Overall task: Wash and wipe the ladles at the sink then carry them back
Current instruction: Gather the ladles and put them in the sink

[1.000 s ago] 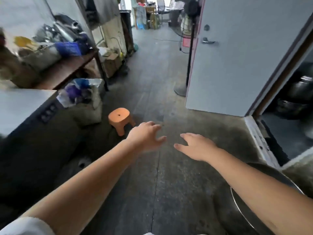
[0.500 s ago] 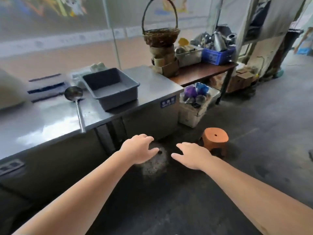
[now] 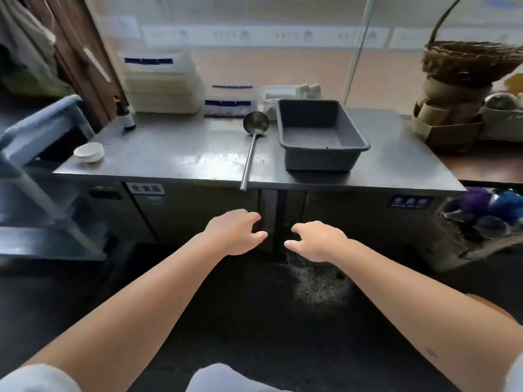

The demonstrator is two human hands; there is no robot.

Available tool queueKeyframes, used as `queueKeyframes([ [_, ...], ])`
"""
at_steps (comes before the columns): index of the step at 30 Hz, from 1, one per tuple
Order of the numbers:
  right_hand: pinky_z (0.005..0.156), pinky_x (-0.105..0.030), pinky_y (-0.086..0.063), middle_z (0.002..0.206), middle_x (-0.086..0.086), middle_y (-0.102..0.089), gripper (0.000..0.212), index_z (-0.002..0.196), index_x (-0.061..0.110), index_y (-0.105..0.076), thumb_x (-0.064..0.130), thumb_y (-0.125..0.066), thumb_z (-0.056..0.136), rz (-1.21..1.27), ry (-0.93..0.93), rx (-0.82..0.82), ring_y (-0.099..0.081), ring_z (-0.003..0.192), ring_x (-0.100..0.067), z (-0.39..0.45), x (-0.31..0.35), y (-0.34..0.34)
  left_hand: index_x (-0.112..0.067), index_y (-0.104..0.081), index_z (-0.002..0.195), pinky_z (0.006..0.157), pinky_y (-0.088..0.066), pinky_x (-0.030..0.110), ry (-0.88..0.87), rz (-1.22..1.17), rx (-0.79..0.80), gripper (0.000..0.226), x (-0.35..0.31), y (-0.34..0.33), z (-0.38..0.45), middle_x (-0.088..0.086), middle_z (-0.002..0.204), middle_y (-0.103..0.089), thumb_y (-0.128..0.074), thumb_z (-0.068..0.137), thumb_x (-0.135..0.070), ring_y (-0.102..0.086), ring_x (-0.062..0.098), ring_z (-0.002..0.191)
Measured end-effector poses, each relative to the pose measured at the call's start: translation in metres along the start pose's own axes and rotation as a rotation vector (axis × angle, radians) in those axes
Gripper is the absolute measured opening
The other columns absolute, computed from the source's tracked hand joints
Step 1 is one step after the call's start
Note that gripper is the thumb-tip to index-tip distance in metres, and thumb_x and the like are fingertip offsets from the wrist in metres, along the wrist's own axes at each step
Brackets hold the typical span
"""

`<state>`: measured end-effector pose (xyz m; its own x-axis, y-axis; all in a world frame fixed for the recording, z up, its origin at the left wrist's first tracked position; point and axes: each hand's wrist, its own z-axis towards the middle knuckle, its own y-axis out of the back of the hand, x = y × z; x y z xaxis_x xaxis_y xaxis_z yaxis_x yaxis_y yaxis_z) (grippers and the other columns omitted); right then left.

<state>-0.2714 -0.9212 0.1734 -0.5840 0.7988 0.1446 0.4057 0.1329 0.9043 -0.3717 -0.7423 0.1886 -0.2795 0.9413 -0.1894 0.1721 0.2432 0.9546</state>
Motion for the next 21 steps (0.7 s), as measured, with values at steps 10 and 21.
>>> queueKeyframes([
  [10,0.080,-0.039,-0.050,0.130,0.000,-0.060,0.060,0.135,0.027,-0.053,0.065,-0.030,0.094,0.000,0.065,0.019,-0.059,0.111,-0.024,0.152,0.086,0.024,-0.029,-0.038,0.146,0.095,-0.049,0.043,0.075,-0.025,0.039,0.057,0.127,0.017,0.105,-0.002,0.141,-0.050,-0.046,0.094,-0.052,-0.052,0.022,0.125],
  [21,0.076,-0.038,-0.050,0.086,0.006,-0.057,0.048,0.088,0.024,-0.051,0.064,-0.026,0.096,0.100,-0.014,0.008,-0.058,0.082,-0.019,0.263,0.122,0.063,-0.028,-0.039,0.145,0.093,-0.049,0.040,-0.035,-0.021,0.107,0.055,0.194,0.055,0.221,0.001,0.140,-0.053,-0.046,0.094,-0.049,-0.054,0.024,0.122],
])
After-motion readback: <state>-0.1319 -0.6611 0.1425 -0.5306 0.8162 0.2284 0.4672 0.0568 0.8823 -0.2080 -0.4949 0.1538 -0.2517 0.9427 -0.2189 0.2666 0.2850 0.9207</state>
